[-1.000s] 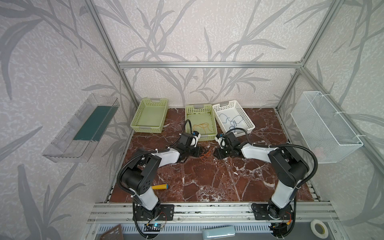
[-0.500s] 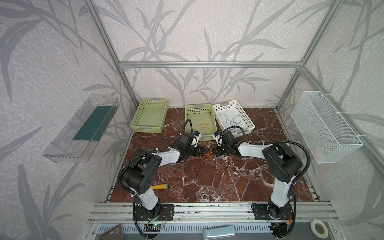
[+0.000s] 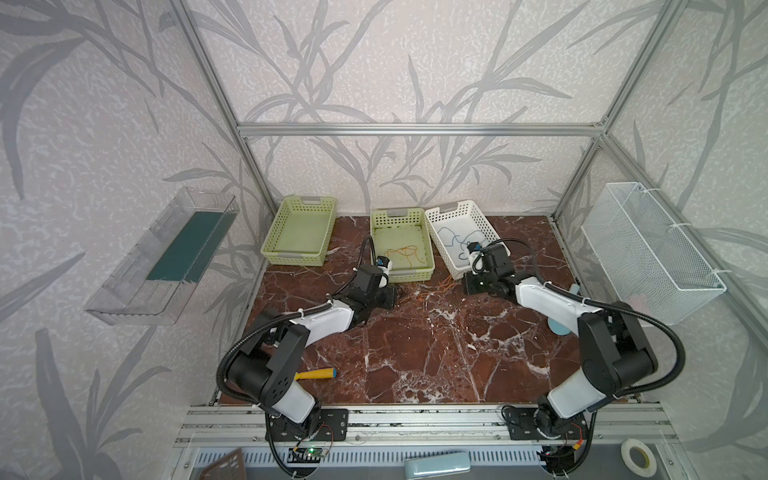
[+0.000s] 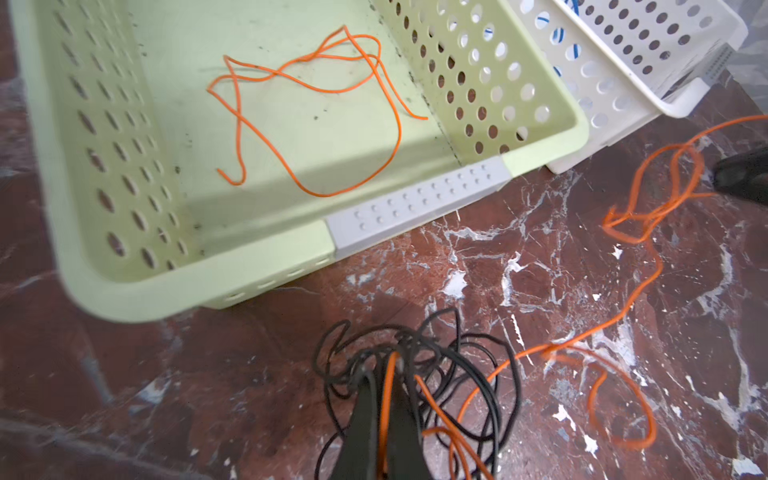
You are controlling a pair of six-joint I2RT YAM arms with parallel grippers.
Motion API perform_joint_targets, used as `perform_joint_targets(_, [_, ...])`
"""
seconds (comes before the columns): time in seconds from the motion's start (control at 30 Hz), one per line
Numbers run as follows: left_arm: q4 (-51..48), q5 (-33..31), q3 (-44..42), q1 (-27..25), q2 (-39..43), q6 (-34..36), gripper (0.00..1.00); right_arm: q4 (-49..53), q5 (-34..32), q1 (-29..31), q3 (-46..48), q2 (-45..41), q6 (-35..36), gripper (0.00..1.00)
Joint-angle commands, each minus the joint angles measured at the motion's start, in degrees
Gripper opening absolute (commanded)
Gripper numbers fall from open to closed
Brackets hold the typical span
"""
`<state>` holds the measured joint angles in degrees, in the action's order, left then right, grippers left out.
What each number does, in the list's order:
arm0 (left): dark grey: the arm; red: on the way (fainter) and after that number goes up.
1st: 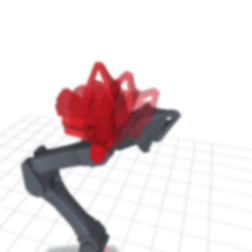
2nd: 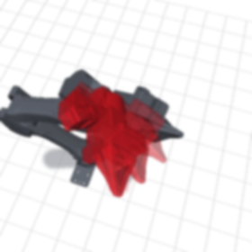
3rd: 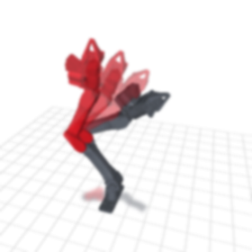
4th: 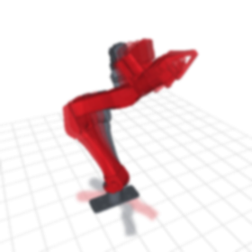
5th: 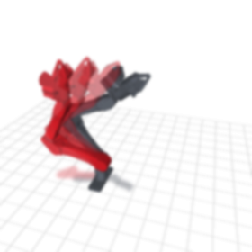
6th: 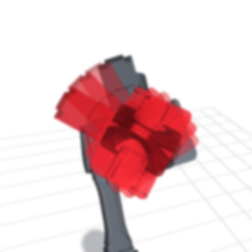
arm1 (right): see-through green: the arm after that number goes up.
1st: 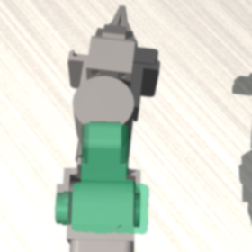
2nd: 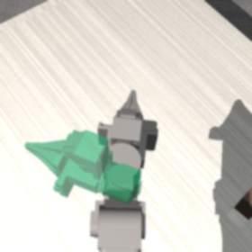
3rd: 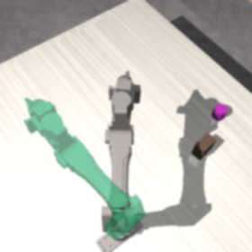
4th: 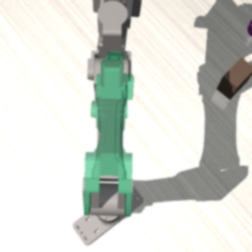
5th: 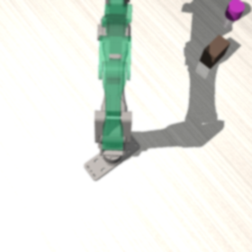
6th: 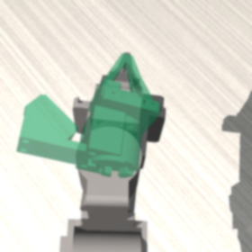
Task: Untangle the cables
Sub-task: 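Release the blue wire and reach the right gripper to the orange wire by the bundle, then grasp the orange wire with the right gripper and pull it away from the bundle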
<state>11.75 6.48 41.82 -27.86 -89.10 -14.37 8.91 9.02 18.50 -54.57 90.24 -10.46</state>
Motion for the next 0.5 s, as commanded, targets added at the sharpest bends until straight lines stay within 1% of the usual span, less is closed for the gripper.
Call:
perform_joint_targets(0.0, [0.24, -4.33, -1.06, 0.73, 1.44, 0.8, 0.0, 6.16, -2.64, -3.11, 2.07, -2.74, 2.67, 0.0])
perform_joint_targets(0.13, [-1.04, -5.54, -1.26, 1.2, 1.47, 0.73, 0.0, 9.13, -5.99, -6.28, 2.14, -4.57, 4.4, 0.0])
perform_joint_targets(0.27, [-2.5, -7.36, -1.39, 1.96, 1.73, 1.01, 0.0, 10.0, -7.0, -8.78, 2.53, -6.18, 4.9, 0.0])
perform_joint_targets(0.33, [-3.43, -8.44, -1.48, 2.81, 2.16, 0.97, 0.0, 10.08, -7.08, -9.52, 2.92, -6.73, 4.99, 0.0])
perform_joint_targets(0.47, [-4.25, -8.27, -1.66, 4.22, 3.04, 0.65, 0.0, 10.03, -6.11, -9.89, 3.62, -6.46, 5.4, 0.0])
